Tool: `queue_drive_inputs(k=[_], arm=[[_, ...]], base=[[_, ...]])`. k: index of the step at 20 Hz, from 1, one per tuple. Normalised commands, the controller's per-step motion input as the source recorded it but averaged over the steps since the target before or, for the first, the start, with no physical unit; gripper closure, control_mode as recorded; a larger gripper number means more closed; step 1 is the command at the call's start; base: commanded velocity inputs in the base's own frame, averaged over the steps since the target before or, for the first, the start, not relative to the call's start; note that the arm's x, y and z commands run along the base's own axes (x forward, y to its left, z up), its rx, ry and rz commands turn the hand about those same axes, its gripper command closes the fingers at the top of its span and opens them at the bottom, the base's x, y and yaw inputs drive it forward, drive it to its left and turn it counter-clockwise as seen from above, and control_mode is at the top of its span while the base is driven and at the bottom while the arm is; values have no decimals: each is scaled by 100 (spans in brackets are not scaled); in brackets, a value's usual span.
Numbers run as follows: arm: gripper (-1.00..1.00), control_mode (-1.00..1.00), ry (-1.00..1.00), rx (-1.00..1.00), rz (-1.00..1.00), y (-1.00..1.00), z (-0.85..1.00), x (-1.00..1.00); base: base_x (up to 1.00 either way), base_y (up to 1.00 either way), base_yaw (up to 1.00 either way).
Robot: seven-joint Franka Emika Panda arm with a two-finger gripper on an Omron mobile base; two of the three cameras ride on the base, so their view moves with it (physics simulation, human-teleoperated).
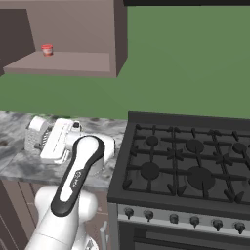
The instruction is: Pick the cheese from the fridge and the cheese grater from the cabinet and place them next to the salad bowl.
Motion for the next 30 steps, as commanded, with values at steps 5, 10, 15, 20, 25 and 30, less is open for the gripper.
queue_drive_inputs(k=[5, 10, 15, 20, 25, 30], arm=[[100, -100, 0, -2, 1, -31, -43, 0], [100, -100, 0, -4, 0, -32, -39, 0], [100, -100, 0, -12, -5, -17, -39, 9], [100, -100, 6, -18, -8, -1, -29, 20], [100, -100, 6, -13, -4, 0, -30, 39], [100, -100, 1, -3, 0, -3, -25, 43]], base=[[0, 0, 0], [0, 0, 0], [0, 0, 0], [0, 0, 0], [0, 0, 0], [0, 0, 0]])
